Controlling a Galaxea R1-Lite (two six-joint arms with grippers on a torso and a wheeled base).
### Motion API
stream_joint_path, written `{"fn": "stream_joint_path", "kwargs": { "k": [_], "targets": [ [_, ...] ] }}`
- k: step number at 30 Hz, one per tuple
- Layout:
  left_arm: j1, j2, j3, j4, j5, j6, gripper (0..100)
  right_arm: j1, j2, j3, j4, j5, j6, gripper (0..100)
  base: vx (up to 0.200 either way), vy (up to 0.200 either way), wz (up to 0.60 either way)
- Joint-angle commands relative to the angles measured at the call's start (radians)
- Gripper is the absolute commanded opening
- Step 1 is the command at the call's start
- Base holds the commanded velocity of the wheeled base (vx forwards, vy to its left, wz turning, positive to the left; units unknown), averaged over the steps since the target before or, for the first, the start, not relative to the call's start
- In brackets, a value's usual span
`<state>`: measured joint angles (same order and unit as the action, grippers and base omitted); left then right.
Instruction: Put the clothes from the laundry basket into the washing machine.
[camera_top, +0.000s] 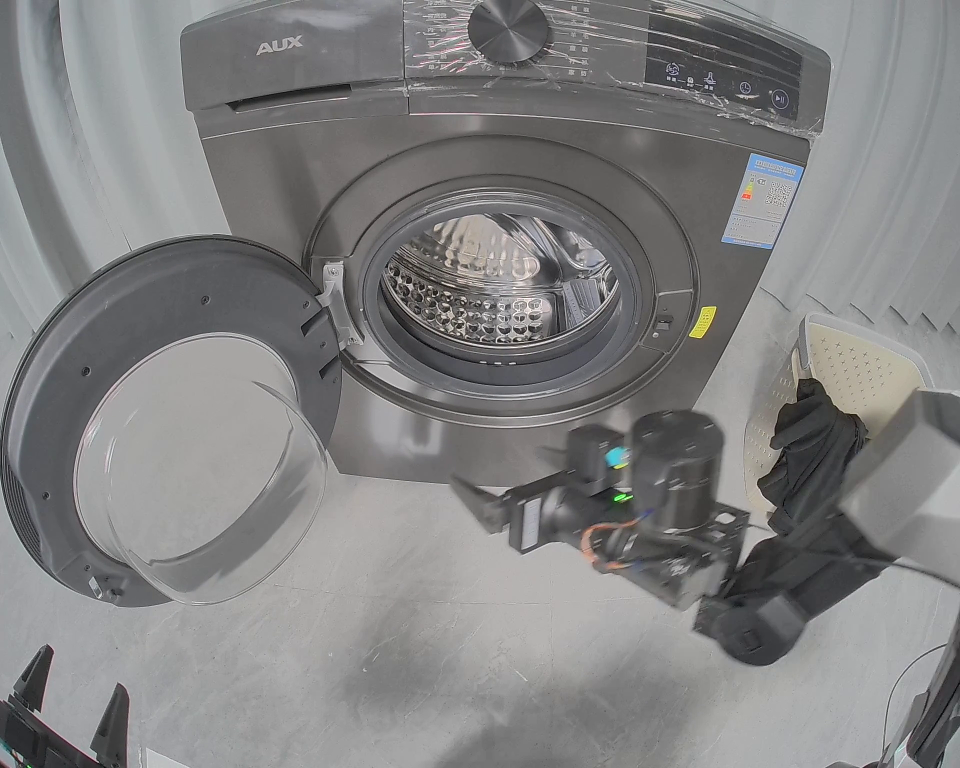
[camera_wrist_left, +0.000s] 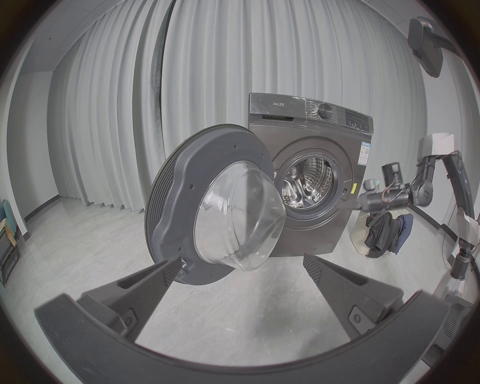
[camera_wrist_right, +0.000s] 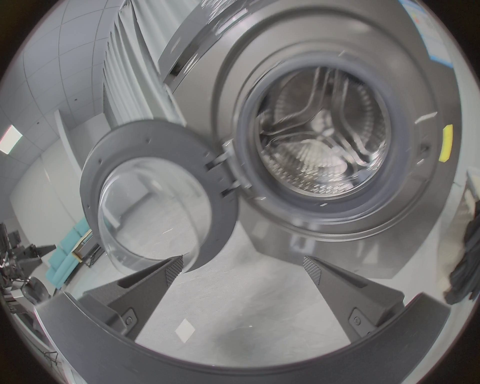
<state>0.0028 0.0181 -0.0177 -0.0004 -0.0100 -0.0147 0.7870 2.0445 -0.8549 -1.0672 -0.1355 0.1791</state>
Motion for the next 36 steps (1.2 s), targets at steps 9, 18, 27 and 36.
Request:
{"fn": "stream_joint_path", "kwargs": {
  "k": [9, 18, 27, 36],
  "targets": [
    [0.002, -0.013, 0.018, -0.001, 0.002, -0.001, 100, -0.517, -0.9, 0.728, 0.006, 0.146, -0.15, 100, 0.0, 0.0, 0.0],
    [0.002, -0.013, 0.018, -0.001, 0.002, -0.001, 100, -0.635, -1.132, 0.855, 0.069, 0.14, -0.148, 100, 0.0, 0.0, 0.0],
    [0.002, -0.013, 0.018, -0.001, 0.002, -0.001, 100, -0.697, -1.649, 0.847, 0.592, 0.142, -0.15, 100, 0.0, 0.0, 0.0],
    [0.002, -0.013, 0.018, -0.001, 0.002, -0.001, 100, -0.724, -1.917, 0.855, 0.892, 0.14, -0.15, 100, 0.0, 0.0, 0.0]
  ]
}}
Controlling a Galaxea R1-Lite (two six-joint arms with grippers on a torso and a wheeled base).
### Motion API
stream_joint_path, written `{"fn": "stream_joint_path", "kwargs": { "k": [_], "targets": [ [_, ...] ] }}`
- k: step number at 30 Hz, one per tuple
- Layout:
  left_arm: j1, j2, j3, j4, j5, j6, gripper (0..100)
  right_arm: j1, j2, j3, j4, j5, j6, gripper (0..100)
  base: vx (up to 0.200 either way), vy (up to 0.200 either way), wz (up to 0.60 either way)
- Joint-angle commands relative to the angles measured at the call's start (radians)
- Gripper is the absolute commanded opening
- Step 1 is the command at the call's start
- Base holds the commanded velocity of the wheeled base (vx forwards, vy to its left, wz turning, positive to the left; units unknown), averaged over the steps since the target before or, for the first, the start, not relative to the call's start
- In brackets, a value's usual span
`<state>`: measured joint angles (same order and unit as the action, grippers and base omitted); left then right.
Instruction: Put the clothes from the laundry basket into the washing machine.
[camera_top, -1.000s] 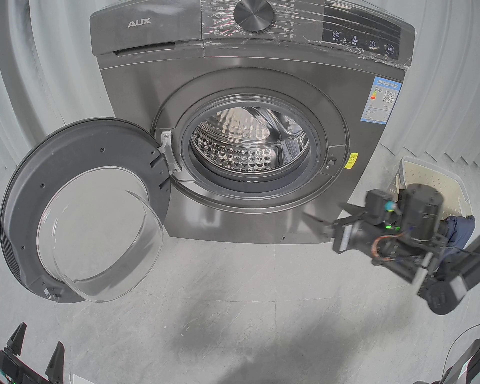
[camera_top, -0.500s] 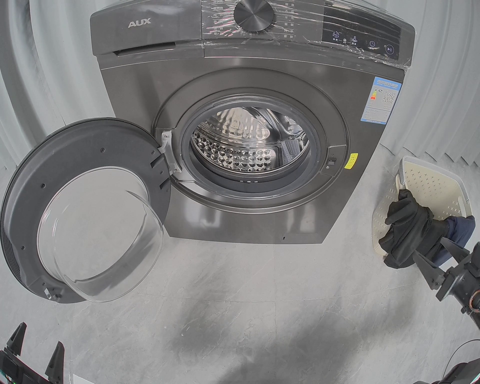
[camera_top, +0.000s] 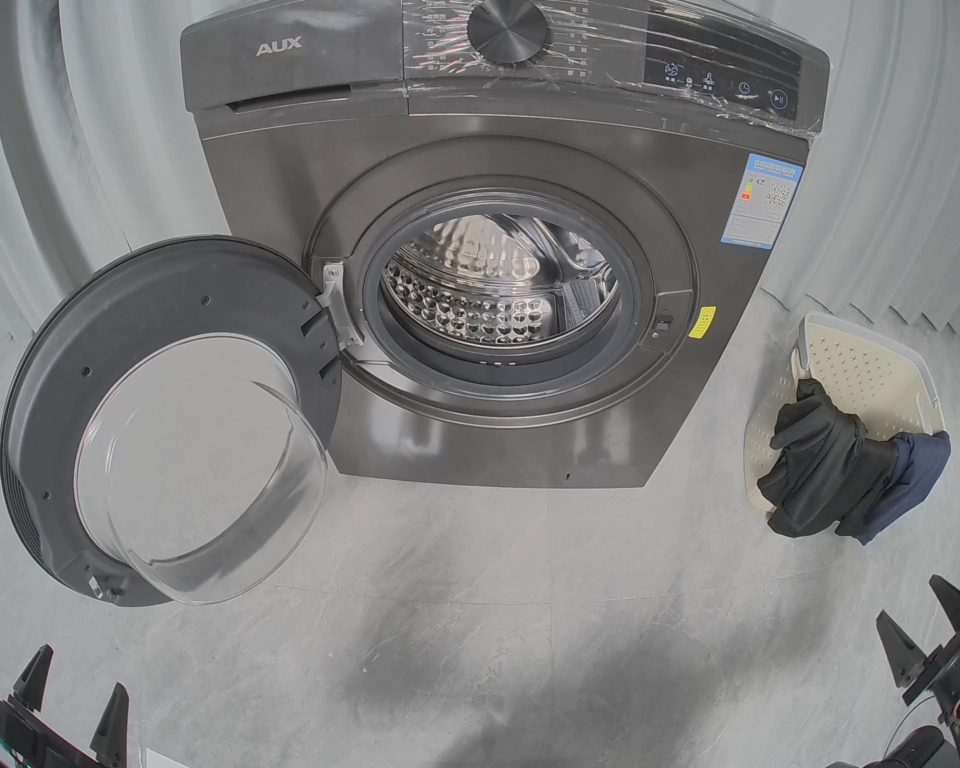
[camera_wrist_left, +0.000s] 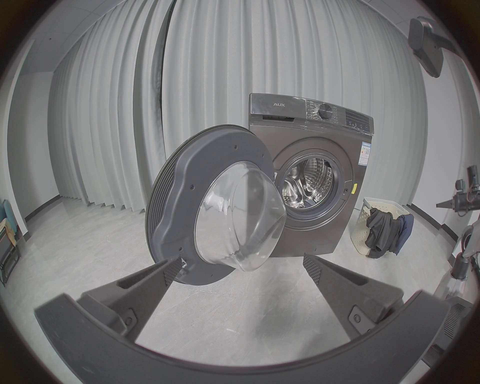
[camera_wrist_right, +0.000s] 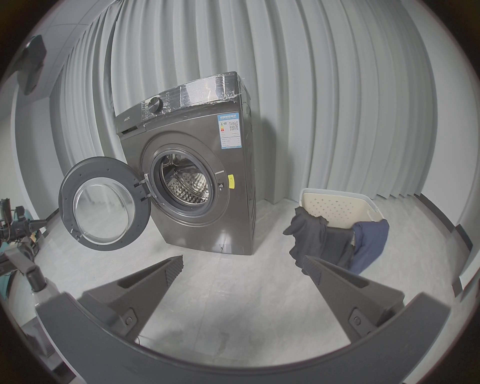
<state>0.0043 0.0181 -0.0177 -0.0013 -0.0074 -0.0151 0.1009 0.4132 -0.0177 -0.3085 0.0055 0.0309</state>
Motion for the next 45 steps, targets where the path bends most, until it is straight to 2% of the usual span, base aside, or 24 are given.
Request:
{"fn": "stream_joint_path", "kwargs": {
  "k": [1, 6, 12, 17, 41, 45],
  "targets": [
    [0.0, -0.013, 0.018, 0.0, 0.0, 0.0, 100, -0.039, -0.292, 0.018, 0.141, -0.001, -0.002, 100, 0.0, 0.0, 0.0],
    [0.0, -0.013, 0.018, 0.0, 0.001, -0.003, 100, -0.099, -0.413, 0.018, 0.315, 0.007, -0.023, 100, 0.0, 0.0, 0.0],
    [0.0, -0.013, 0.018, 0.0, 0.003, -0.003, 100, -0.098, -0.413, 0.018, 0.312, 0.007, -0.026, 100, 0.0, 0.0, 0.0],
    [0.0, -0.013, 0.018, 0.001, 0.003, -0.003, 100, -0.096, -0.413, 0.018, 0.312, 0.024, -0.029, 100, 0.0, 0.0, 0.0],
    [0.0, -0.013, 0.018, 0.0, 0.003, -0.003, 100, -0.096, -0.413, 0.018, 0.312, 0.025, -0.034, 100, 0.0, -0.2, 0.0],
    [0.0, -0.013, 0.018, 0.0, 0.003, -0.002, 100, -0.096, -0.413, 0.018, 0.312, 0.025, -0.034, 100, 0.0, 0.0, -0.15]
  ]
}}
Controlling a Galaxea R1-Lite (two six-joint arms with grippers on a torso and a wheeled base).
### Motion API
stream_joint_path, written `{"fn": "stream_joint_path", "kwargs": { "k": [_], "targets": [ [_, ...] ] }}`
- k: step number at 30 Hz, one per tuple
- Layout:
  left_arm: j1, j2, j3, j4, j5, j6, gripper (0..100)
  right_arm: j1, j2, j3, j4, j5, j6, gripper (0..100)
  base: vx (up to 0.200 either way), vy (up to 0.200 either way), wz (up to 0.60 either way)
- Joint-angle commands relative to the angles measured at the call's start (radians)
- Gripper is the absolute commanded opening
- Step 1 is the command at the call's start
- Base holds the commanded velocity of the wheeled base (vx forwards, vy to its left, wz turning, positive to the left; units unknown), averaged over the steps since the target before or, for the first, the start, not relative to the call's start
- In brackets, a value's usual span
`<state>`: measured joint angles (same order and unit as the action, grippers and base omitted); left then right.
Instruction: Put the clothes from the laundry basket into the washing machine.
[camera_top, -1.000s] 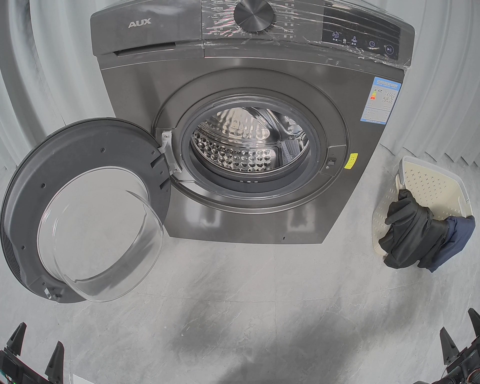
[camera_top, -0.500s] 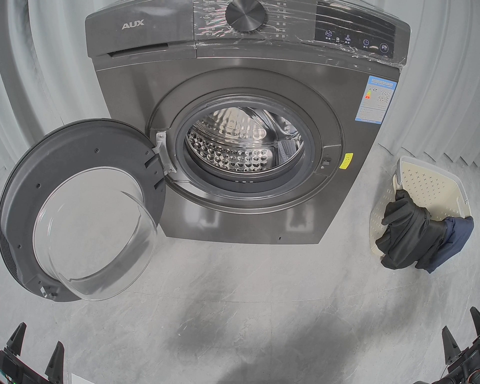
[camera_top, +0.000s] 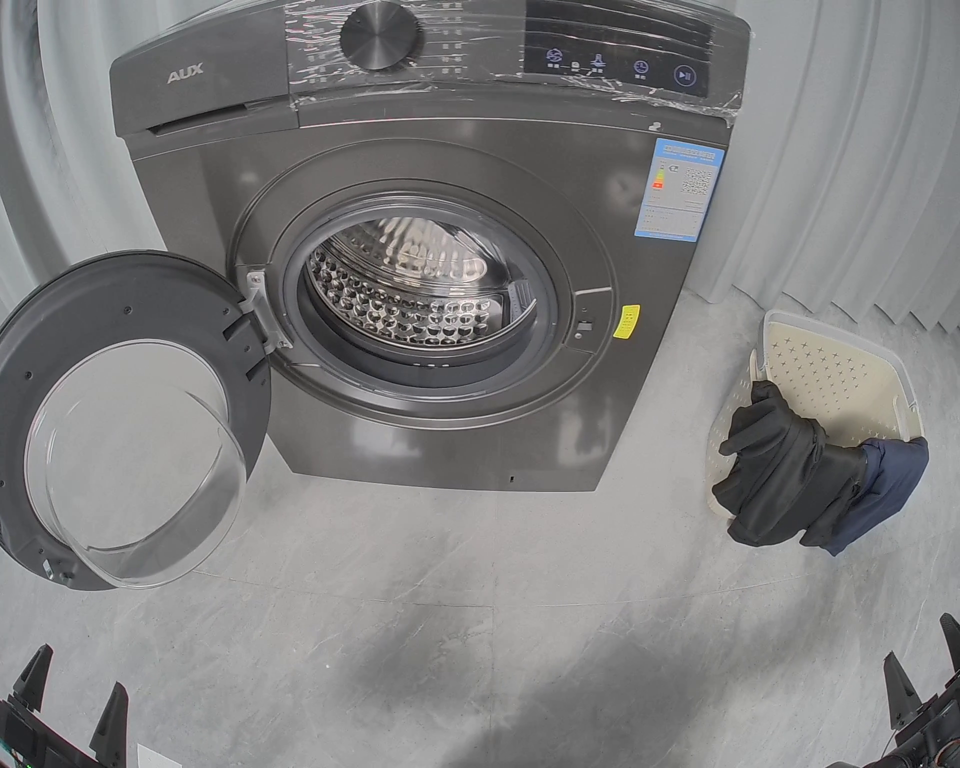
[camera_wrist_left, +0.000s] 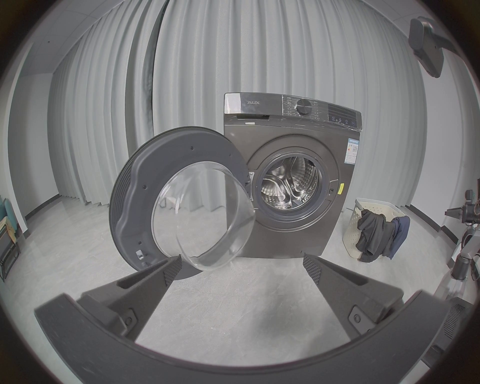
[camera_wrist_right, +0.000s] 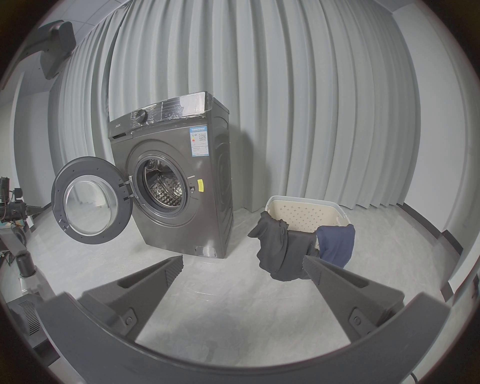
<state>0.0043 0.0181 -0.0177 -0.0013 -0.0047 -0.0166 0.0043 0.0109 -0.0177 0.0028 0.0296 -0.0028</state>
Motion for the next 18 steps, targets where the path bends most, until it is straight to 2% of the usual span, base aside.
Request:
{"fn": "stream_joint_path", "kwargs": {
  "k": [1, 5, 11, 18],
  "targets": [
    [0.0, -0.013, 0.018, 0.0, 0.0, 0.0, 100, 0.0, -0.011, 0.018, 0.0, 0.001, 0.0, 100, 0.0, 0.0, -0.6],
    [0.0, -0.013, 0.018, 0.0, 0.0, 0.0, 100, 0.0, -0.011, 0.018, 0.0, 0.0, 0.0, 100, 0.0, 0.0, -0.6],
    [0.0, -0.013, 0.018, 0.0, 0.0, -0.003, 100, 0.0, -0.011, 0.018, 0.0, 0.001, 0.0, 100, 0.0, 0.0, 0.0],
    [-0.001, -0.013, 0.018, 0.0, -0.001, -0.005, 100, 0.0, -0.011, 0.018, 0.0, 0.001, 0.0, 100, 0.0, -0.2, 0.0]
  ]
}}
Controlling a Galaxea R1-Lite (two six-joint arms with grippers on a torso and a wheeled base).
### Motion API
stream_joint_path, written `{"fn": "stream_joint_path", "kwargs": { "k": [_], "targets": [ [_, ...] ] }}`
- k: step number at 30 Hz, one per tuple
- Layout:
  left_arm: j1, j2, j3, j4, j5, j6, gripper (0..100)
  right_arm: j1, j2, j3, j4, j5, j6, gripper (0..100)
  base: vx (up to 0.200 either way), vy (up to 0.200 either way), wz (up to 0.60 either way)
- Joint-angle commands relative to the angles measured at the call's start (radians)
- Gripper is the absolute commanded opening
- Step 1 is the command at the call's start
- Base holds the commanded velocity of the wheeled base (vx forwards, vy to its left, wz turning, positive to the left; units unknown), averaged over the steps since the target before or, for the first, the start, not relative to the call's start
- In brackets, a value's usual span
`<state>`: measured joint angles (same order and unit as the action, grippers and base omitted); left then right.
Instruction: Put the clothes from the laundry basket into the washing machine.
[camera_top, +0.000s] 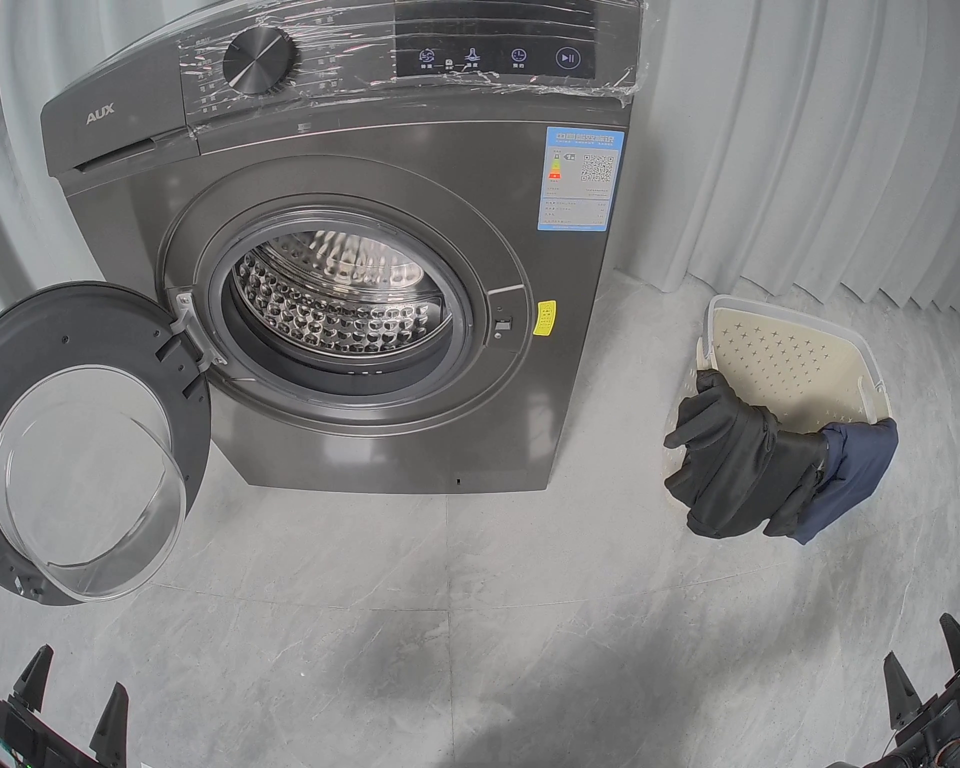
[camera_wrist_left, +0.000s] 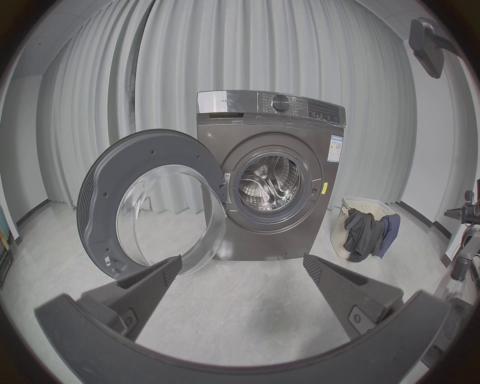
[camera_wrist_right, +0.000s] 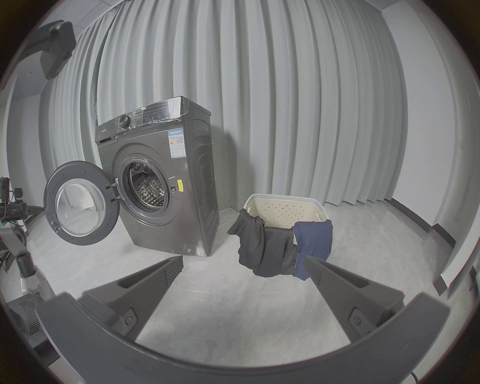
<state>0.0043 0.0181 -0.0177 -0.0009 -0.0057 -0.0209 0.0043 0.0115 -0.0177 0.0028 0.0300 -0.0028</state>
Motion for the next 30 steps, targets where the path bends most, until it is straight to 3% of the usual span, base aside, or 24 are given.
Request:
{"fn": "stream_joint_path", "kwargs": {
  "k": [1, 17, 30],
  "targets": [
    [-0.001, -0.013, 0.018, -0.001, 0.0, -0.001, 100, 0.0, -0.011, 0.018, 0.0, 0.001, 0.0, 100, 0.0, -0.2, 0.0],
    [0.0, -0.013, 0.018, -0.001, 0.0, -0.005, 100, 0.0, -0.011, 0.018, 0.0, -0.001, 0.0, 100, 0.0, -0.2, 0.0],
    [0.0, -0.013, 0.018, -0.001, -0.002, -0.005, 100, 0.0, -0.011, 0.018, 0.0, -0.001, 0.0, 100, 0.0, -0.015, 0.0]
  ]
}}
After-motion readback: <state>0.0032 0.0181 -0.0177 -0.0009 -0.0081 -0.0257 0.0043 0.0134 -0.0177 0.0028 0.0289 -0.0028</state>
